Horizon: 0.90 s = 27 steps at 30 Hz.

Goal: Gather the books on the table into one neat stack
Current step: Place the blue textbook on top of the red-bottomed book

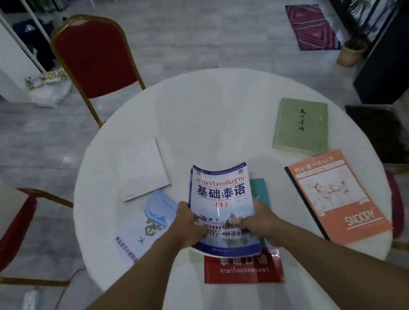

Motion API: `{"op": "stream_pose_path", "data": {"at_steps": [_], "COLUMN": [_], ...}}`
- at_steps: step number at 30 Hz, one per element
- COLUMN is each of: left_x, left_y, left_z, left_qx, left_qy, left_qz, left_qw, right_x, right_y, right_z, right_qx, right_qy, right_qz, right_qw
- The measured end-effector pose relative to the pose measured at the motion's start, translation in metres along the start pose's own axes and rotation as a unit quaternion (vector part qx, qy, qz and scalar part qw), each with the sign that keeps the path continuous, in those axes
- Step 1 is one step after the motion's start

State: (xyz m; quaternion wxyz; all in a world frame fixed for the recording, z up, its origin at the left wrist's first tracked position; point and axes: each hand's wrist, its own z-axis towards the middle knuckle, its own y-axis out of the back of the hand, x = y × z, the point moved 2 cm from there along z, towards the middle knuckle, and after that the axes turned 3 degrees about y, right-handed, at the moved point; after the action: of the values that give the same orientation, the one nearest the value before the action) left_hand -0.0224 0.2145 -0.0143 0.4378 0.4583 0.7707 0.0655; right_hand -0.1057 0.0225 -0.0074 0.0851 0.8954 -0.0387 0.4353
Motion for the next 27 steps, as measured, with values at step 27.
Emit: {"op": "stream_pose_path", "data": {"at_steps": [27], "left_x": [0.011], "left_y": [-0.072], "left_z": [-0.009], "left_qx": [-0.004], "left_qy": [0.015], "left_qz": [0.191], "left_qw": [0.981], "right_x": [-0.075], "right_y": [0.04], "right_z": [-0.004], "right_qx": [-0.056], "right_qy": [-0.055], "right_qz": [-0.347], "right_qw": [0.934]}}
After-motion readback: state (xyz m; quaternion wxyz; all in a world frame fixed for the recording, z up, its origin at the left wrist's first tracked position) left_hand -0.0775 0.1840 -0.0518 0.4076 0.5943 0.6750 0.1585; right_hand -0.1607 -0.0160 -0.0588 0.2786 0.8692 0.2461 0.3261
